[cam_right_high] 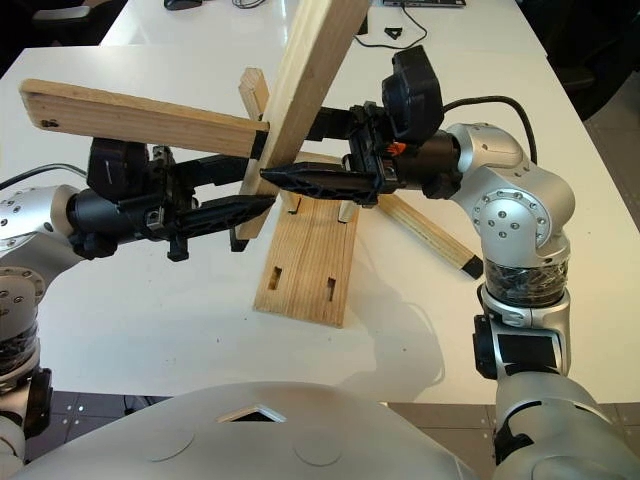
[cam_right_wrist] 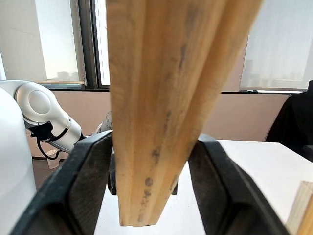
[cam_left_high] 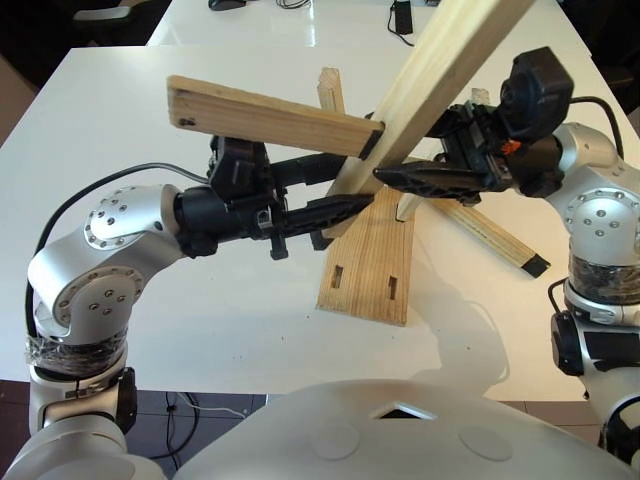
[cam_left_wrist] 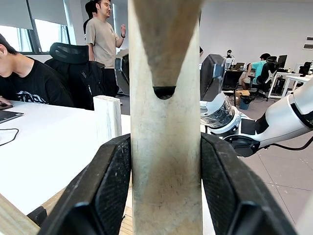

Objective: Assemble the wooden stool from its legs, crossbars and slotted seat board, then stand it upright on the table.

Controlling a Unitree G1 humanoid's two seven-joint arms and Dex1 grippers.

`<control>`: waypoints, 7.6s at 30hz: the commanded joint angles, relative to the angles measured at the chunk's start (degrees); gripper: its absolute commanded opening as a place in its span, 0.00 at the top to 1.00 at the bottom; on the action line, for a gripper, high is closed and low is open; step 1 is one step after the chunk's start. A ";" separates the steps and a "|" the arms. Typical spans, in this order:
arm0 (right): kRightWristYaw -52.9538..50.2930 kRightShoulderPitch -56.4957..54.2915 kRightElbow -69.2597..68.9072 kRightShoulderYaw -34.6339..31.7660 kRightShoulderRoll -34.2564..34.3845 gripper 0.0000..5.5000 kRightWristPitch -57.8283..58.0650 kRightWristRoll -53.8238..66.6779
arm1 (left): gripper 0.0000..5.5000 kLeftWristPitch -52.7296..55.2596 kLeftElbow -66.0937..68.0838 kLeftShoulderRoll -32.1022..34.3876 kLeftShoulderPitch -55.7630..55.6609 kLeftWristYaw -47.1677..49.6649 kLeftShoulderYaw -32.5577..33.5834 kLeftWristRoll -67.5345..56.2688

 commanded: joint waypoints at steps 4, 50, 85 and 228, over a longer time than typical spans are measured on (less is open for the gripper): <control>2.56 0.71 -0.35 0.87 -1.19 0.63 -0.83 -1.75 | 0.63 0.74 0.93 0.12 -1.77 0.03 0.54 -1.08; 7.93 24.97 -5.17 -5.22 -19.38 0.64 -0.74 -10.59 | 0.37 -22.09 12.26 2.95 29.18 -6.23 -9.06 45.44; 5.41 27.71 8.81 11.72 -19.49 0.64 -26.52 -37.04 | 0.37 -22.86 15.87 3.11 26.75 -8.35 -9.66 47.92; -25.14 -1.91 13.74 -1.12 -0.32 0.81 -50.19 -45.80 | 0.37 1.97 13.01 -22.44 -26.64 19.30 1.44 5.63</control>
